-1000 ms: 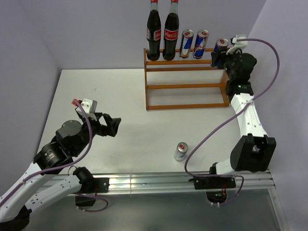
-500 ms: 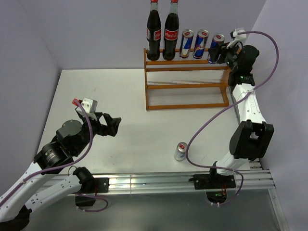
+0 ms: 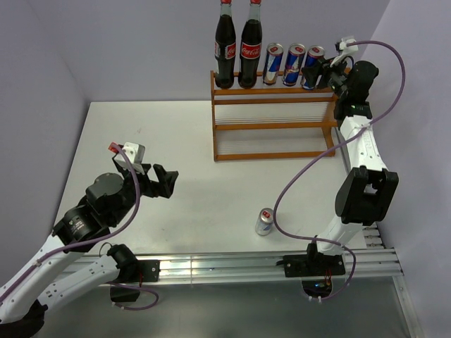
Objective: Place and organize the beverage onto the shelf
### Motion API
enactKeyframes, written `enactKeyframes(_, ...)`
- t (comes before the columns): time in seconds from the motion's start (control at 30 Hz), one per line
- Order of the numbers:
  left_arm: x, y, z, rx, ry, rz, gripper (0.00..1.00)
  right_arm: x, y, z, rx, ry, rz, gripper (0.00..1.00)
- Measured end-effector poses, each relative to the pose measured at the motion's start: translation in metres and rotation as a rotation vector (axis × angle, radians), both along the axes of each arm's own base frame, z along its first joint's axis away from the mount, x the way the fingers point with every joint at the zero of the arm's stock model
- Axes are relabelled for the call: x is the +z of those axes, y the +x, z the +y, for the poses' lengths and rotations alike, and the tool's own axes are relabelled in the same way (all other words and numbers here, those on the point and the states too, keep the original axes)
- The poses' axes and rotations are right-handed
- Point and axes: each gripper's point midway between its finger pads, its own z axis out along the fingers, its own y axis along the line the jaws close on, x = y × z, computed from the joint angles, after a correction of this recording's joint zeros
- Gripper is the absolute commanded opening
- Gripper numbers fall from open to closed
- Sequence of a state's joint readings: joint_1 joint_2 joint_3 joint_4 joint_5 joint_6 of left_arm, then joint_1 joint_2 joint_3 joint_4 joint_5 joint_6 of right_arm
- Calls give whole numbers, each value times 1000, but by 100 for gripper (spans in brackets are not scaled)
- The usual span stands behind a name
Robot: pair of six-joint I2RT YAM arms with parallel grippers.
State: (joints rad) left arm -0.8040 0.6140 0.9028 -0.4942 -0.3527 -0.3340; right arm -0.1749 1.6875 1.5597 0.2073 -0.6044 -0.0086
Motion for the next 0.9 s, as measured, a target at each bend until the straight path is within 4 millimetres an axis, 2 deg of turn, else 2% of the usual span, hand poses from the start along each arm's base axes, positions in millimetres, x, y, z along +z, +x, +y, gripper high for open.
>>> enactKeyframes(0.9, -8, 11, -2, 5, 15, 32, 100, 0, 8, 14, 103, 41, -44, 0)
